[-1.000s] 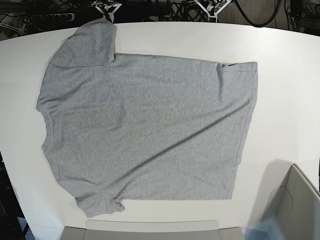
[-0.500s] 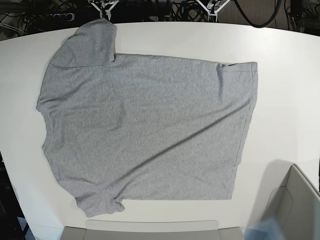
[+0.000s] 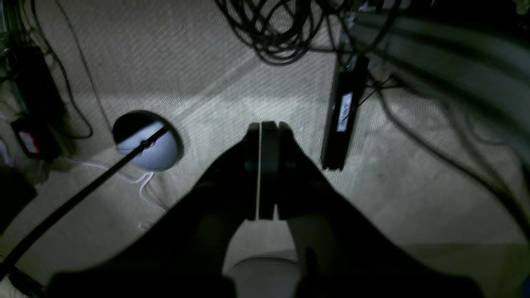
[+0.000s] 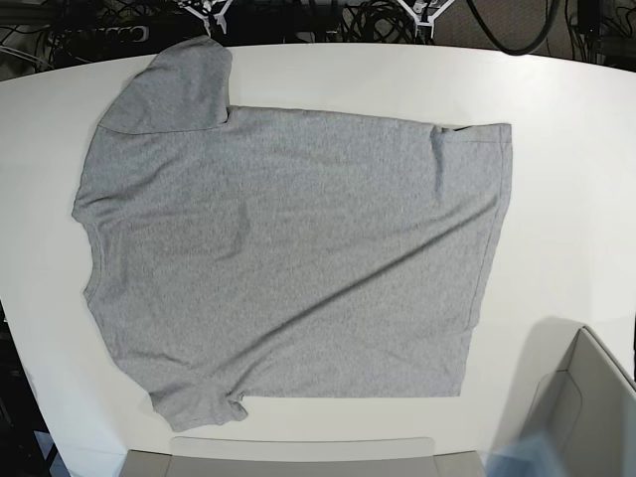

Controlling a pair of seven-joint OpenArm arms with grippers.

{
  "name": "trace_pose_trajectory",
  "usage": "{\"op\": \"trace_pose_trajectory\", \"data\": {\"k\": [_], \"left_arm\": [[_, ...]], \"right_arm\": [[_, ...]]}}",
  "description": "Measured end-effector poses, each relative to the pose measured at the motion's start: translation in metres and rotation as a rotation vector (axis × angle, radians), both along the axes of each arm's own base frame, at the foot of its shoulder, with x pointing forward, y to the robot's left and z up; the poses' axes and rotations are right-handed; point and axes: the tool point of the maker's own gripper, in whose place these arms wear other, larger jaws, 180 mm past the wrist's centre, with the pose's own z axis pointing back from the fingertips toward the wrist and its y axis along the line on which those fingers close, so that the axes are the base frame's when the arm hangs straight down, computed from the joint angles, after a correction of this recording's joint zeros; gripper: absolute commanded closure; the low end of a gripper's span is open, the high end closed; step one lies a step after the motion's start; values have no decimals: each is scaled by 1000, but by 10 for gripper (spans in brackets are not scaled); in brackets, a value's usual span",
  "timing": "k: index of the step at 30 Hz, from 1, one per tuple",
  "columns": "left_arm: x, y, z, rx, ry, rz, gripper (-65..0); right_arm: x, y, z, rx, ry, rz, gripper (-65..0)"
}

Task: Fold the T-shirt properly

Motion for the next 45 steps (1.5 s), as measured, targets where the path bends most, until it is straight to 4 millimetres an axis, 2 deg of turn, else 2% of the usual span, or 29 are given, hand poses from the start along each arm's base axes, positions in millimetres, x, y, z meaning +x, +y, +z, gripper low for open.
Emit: {"op": "trace_pose_trajectory", "data": {"k": [8, 9, 14, 17, 20, 21, 25, 29, 33, 35, 38, 42, 45], "left_arm": [[-3, 4, 1, 6, 3, -2, -1], [-11, 3, 2, 6, 15, -2, -1], [-13, 15, 16, 23, -72, -27, 0], [-28, 32, 28, 53, -97, -53, 0], [-47, 44, 39, 73, -112, -79, 0], [-51, 45, 43, 77, -121, -82, 0], [-43, 52, 68, 105, -237, -67, 0], [-38, 51, 97, 119, -319, -58, 0], [-40, 59, 129, 160, -370, -43, 0], [-36, 63, 142, 172, -396, -43, 0], [-13, 79, 170, 220, -476, -42, 0], [28, 120, 229, 357, -626, -57, 0], [54, 134, 272, 427, -732, -90, 0]], "right_arm": [[-4, 5, 3, 13, -40, 11, -2], [-6, 5, 4, 14, -46, 14, -2], [-30, 0, 16, 15, -72, 41, -1], [-43, -6, 27, 11, -89, 54, -1], [-46, -5, 40, 17, -130, 68, -1], [-41, -4, 45, 22, -157, 77, -1], [-31, 11, 72, 79, -255, 34, -1], [-51, 38, 110, 218, -267, 35, -1], [-64, 47, 139, 267, -261, -33, -1], [-53, 52, 157, 297, -305, -16, -1], [-25, 52, 190, 321, -408, -19, -1], [22, 44, 234, 312, -557, -26, -1], [62, 34, 270, 300, -694, -14, -1]]}}
